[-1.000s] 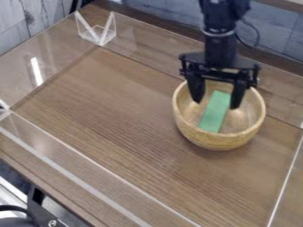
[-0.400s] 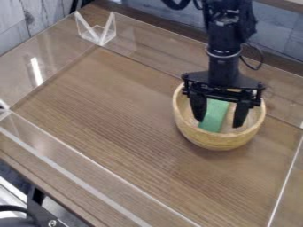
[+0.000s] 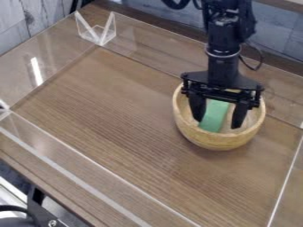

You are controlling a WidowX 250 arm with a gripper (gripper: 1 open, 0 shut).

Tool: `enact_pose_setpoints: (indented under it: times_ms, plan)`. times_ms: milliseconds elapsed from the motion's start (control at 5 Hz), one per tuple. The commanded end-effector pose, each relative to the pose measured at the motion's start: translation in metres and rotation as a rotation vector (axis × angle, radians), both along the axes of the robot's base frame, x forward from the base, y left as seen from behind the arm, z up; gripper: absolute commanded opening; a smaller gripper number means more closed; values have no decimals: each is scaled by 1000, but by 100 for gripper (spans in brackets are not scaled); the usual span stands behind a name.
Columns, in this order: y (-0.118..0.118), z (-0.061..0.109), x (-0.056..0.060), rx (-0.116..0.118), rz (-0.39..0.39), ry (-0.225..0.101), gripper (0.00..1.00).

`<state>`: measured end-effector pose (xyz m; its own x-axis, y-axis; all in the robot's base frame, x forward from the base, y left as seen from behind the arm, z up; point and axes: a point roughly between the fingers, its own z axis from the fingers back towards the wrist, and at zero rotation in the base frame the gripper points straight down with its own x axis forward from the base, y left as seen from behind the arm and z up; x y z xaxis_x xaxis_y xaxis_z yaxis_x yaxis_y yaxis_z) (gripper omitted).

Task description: Move green stick from inside the wooden bowl to the table next to it

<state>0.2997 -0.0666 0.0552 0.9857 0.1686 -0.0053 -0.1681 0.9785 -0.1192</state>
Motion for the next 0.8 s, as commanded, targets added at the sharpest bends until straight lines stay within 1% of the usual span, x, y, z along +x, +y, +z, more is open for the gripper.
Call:
enact_pose_setpoints:
  times_ms: [0, 200, 400, 600]
  plan:
    - [3, 8, 7, -4, 5, -53, 100]
    - [7, 15, 12, 1, 6, -46, 100]
    - [11, 26, 16, 2, 8, -47, 100]
    - [19, 24, 20, 6, 33, -49, 0]
